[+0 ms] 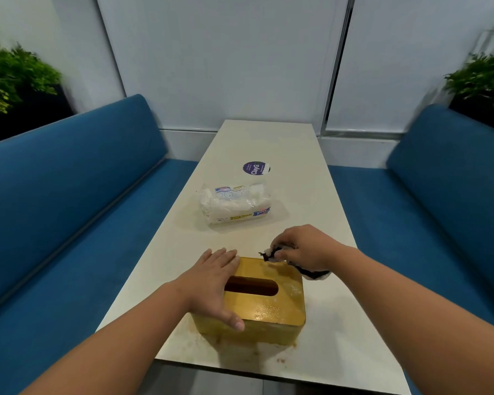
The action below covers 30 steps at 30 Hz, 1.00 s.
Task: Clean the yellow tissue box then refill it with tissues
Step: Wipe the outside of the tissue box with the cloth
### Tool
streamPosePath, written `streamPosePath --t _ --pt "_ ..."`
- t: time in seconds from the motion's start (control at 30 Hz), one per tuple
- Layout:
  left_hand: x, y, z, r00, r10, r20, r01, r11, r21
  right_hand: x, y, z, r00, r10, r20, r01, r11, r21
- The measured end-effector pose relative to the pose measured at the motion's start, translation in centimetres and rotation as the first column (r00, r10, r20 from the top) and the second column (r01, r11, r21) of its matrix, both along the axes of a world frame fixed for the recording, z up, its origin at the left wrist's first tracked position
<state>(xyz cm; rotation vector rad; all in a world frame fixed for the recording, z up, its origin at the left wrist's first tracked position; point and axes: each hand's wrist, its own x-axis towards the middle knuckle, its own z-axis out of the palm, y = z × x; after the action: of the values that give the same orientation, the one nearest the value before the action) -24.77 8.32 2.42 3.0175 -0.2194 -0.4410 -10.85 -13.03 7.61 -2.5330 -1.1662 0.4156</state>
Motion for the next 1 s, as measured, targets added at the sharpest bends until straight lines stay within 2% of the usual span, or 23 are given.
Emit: streamPosePath --t 0.1,0.27,0.4,0.53,0.77,0.9,1.0 --pt "0.1 0.1 -0.2 1.0 0.002 0.006 -0.002 1.0 -0.004 -0.4 1.8 -0.7 1.0 0.003 -0.011 -0.002 0.998 0.069" --pt "0.0 0.1 -0.3 1.0 0.01 0.006 -0.01 1.0 -0.026 -0.1 1.8 -1.8 0.996 0.062 0.066 -0.056 0.993 -0.101" --pt "0.1 0.1 -0.3 1.0 0.003 0.013 -0.003 1.0 -0.031 0.9 0.4 -1.9 0.995 0.034 0.096 -0.02 0.989 -0.144" --pt "0.0 0.2 -0.5 1.0 0.0 0.024 0.001 0.999 -0.038 0.4 2.2 -2.4 0.985 0.085 0.147 -0.066 0.989 -0.13" --pt "0.0 0.2 -0.6 0.999 0.0 0.04 0.001 1.0 -0.028 1.3 -0.2 -2.3 0.992 0.029 0.123 -0.009 0.987 -0.163" --pt "0.1 0.2 -0.8 0.999 0.005 0.053 -0.004 1.0 -0.023 -0.1 1.8 -2.7 0.982 0.083 0.167 -0.063 0.99 -0.125" --pt "0.1 0.3 -0.9 0.999 0.004 0.053 -0.002 1.0 -0.025 0.2 0.8 -2.7 0.988 0.078 0.13 -0.06 0.989 -0.135"
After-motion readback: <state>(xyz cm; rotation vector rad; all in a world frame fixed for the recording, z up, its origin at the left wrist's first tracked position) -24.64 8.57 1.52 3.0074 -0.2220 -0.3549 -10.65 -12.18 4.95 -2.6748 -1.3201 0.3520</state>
